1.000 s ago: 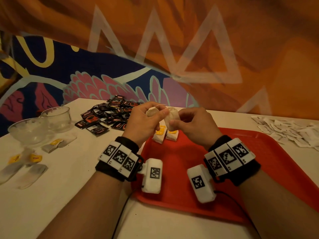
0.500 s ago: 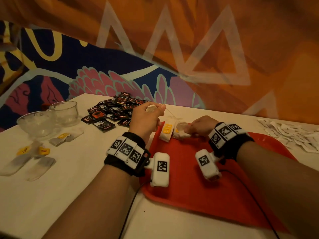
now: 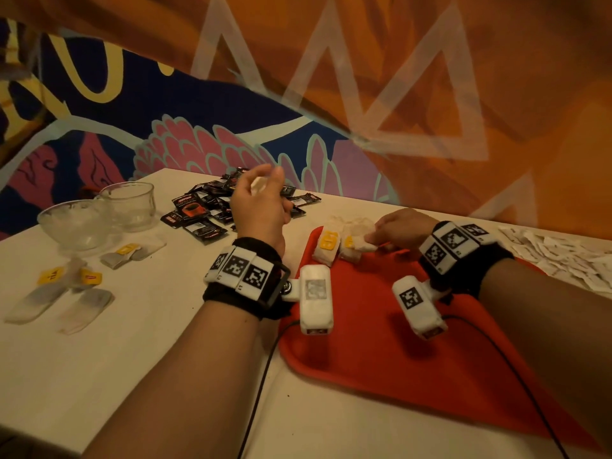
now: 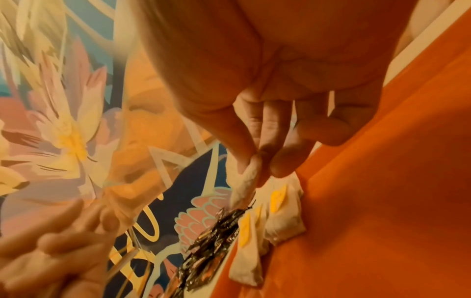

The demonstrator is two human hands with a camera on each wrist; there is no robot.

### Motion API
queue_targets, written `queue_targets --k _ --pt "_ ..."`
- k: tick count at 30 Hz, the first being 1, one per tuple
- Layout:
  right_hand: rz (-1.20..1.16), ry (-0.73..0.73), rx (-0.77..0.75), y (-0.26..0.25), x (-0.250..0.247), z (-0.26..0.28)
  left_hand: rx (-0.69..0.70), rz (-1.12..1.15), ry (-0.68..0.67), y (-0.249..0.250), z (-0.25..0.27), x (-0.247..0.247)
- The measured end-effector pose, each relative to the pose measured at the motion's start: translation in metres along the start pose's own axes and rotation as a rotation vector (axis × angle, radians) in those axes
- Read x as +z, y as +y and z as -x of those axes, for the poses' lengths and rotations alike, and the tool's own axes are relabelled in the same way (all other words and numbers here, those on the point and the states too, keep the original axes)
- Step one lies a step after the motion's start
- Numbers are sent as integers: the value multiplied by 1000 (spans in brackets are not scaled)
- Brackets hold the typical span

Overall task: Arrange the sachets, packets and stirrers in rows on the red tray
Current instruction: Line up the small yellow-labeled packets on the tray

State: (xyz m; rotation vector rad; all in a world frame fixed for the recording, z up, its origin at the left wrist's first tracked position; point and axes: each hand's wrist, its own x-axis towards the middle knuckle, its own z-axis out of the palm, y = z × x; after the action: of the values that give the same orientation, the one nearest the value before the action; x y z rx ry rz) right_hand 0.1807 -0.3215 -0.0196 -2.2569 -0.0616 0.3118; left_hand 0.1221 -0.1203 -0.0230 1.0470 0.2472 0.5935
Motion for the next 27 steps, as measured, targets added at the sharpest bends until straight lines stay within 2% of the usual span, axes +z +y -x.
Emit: queue_targets --k 3,7,9,11,13,18,20,22,27 --pt "-66 -31 -30 1 -11 9 -2 -135 -18 -2 0 0" --pt "-259 -87 -119 -4 -14 22 50 -493 -300 -8 13 6" --pt "-300 -107 -183 -7 -10 29 86 -590 -423 -10 17 8" --pt "-309 -105 -249 -10 -6 34 98 -617 -485 -9 20 9" --pt "-288 -99 -293 -11 -2 37 109 -605 -500 -8 20 8" --pt "-30 -80 -380 -13 2 43 131 -582 -578 -5 20 6" --pt "-66 -165 -421 -14 4 46 145 -593 -621 -5 22 6" --pt "-100 -216 -463 -12 7 45 175 -575 -608 -5 23 6" --pt "-168 -163 -451 -6 7 43 220 -523 -523 -2 20 6"
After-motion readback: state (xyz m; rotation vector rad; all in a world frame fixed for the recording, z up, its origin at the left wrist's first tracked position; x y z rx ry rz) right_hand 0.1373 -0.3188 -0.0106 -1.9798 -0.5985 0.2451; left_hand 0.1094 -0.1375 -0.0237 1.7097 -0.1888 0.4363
